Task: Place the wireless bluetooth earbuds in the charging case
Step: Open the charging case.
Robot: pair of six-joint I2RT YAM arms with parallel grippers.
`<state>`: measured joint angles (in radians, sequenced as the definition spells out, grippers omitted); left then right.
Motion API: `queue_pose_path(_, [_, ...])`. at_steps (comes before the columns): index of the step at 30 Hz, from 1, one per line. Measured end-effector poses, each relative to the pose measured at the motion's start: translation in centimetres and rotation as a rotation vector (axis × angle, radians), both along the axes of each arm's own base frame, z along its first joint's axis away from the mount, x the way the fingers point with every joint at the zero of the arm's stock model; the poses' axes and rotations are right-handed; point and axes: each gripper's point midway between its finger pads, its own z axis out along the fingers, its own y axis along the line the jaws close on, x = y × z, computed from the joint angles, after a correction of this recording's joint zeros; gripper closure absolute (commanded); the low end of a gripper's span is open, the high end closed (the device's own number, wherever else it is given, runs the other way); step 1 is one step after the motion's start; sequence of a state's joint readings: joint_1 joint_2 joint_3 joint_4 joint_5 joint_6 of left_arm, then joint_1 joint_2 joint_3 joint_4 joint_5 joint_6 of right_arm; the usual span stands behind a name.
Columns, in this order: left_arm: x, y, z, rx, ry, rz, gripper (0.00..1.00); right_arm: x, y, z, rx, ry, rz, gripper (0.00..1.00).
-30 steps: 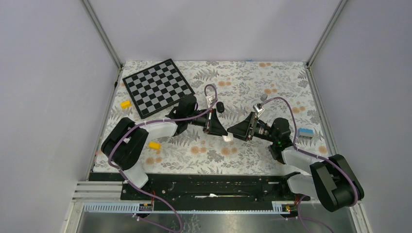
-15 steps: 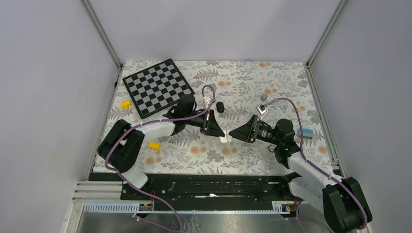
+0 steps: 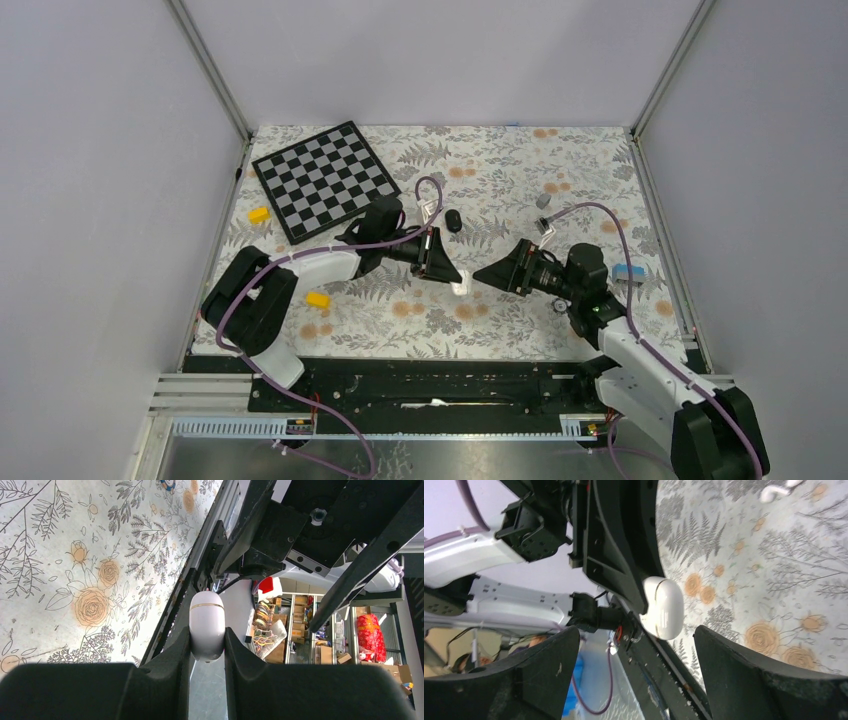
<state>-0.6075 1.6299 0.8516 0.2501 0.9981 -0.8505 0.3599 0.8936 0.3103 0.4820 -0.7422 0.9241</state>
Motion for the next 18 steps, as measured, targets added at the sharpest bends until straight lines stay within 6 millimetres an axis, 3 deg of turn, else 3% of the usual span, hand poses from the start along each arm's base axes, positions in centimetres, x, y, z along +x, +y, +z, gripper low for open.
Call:
queue_pose_path(8, [0.2,-0.1,0.2,0.015,0.056,0.026,1.00,1.2,-1.7,-1.3,-0.167,-0.052,-0.092,0.09])
queue_pose_path(12, [0.9,-0.2,-0.3,0.072,0.185,0.126,1.00,1.8,-2.9,-1.8,-0.277,-0.104,-0.132,0.09])
queue_pose_path(18, [1.5,1.2,-3.7,0.260,0.423,0.356,1.00,2.2,-5.2,-3.4,-0.434,-0.159,-0.199,0.08])
